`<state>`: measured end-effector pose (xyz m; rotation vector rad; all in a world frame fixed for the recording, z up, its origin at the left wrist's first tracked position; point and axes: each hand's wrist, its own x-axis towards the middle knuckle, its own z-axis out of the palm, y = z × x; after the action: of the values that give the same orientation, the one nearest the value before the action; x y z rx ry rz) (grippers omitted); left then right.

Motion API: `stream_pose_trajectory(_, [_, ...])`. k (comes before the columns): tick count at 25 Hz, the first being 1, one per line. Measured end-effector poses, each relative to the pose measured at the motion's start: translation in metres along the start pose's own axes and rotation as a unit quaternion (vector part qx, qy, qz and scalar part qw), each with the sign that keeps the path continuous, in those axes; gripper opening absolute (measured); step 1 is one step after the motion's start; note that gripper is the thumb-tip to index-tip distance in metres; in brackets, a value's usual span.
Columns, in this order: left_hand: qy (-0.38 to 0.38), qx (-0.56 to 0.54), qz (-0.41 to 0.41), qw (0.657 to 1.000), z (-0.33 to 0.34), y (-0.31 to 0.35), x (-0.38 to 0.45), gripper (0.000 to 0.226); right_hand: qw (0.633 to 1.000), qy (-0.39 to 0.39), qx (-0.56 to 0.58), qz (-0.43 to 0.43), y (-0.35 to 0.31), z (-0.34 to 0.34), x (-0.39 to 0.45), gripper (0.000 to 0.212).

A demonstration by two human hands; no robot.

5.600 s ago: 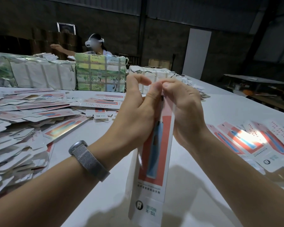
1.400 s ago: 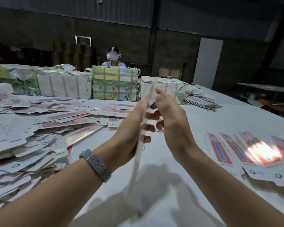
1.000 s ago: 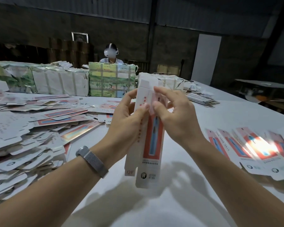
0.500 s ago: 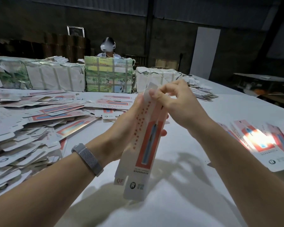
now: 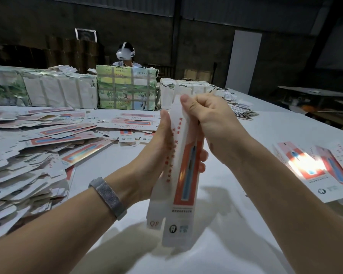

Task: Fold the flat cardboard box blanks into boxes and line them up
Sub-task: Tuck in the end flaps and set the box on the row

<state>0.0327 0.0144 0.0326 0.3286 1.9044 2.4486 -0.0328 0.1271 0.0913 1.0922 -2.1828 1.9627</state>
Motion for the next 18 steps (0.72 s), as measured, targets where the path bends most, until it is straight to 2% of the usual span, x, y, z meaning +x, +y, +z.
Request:
stream_pose_trajectory(2, [0.030,-0.015,0.009,0.999,0.003,0.000,0.000,0.085,0.999,0.030,0.014,-0.003,0.004,0.006,-0.001,0.037])
stream_pose_trajectory(5, [0.065,0.037,0.035,0.997,0.001,0.000,0.002,0.083,0.995,0.078,0.059,-0.007,0.013,0.016,-0.006,0.030])
stream_pose_trajectory(9, [0.095,-0.026,0.072,0.993,-0.005,0.006,-0.001,0.072,0.992,0.021,0.128,0.000,0.024,0.030,-0.014,0.018])
stream_pose_trajectory(11, [0.130,-0.056,0.088,0.986,-0.004,0.006,0.000,0.064,0.990,0.002,0.137,-0.019,0.025,0.035,-0.019,0.029])
stream_pose_trajectory(15, [0.268,0.029,0.189,0.944,-0.009,0.007,0.007,0.057,0.986,0.011,0.164,-0.039,0.024,0.040,-0.022,0.041])
stream_pose_trajectory(18, [0.255,0.118,0.222,0.934,-0.010,0.004,0.011,0.043,0.986,0.028,0.153,-0.054,0.024,0.043,-0.022,0.037])
